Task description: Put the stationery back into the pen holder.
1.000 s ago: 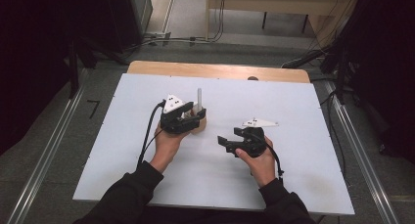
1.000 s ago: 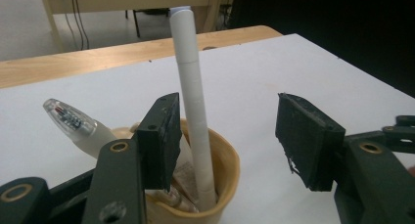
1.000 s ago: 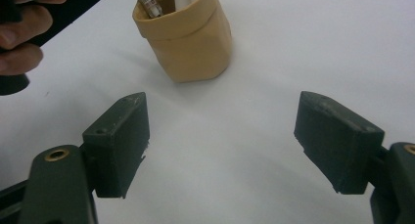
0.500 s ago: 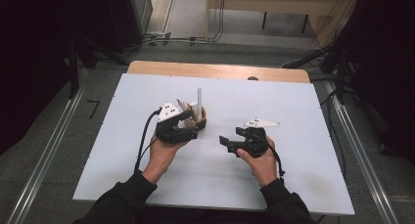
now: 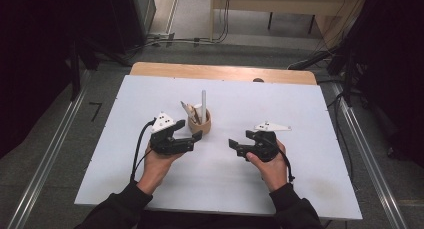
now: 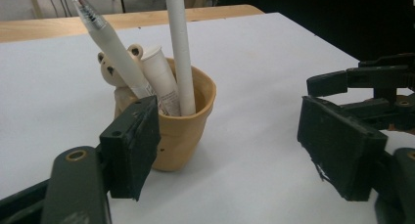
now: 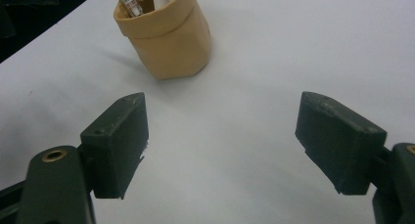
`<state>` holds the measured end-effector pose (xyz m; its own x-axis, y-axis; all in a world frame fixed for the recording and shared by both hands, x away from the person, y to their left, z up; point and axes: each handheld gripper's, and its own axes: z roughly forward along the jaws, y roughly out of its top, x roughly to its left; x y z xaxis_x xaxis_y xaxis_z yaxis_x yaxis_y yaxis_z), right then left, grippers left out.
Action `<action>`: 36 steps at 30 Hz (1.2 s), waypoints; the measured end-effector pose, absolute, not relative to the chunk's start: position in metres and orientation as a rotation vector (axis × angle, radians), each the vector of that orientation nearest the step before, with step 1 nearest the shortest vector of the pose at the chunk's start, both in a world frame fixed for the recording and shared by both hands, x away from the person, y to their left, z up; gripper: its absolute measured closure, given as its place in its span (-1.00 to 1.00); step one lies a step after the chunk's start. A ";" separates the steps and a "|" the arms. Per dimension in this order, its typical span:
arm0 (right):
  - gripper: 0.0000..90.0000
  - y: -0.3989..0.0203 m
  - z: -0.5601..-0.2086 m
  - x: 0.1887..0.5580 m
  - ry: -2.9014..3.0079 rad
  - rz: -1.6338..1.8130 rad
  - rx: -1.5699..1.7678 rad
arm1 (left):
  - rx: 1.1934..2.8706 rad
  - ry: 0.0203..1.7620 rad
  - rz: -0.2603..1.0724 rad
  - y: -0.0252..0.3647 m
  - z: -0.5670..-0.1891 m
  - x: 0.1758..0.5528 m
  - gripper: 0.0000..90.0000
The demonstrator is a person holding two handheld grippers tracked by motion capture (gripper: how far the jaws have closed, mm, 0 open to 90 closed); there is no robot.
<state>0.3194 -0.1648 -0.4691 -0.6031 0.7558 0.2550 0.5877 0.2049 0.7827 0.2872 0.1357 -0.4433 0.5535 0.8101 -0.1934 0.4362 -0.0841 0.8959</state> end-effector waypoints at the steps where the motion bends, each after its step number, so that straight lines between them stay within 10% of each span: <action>1: -0.60 -0.166 -0.469 0.319 2.286 1.351 1.293 | 1.714 1.053 0.433 0.136 -0.444 0.286 -0.53; 36: -0.68 -0.199 -0.468 0.309 2.228 1.294 1.332 | 1.682 1.222 0.478 0.188 -0.466 0.278 -0.66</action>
<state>0.3086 -0.1986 -0.4682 -0.5553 0.8020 0.2199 0.5886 0.1922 0.7853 0.2785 0.1876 -0.4664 0.4195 0.8823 -0.2134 0.5030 -0.0303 0.8637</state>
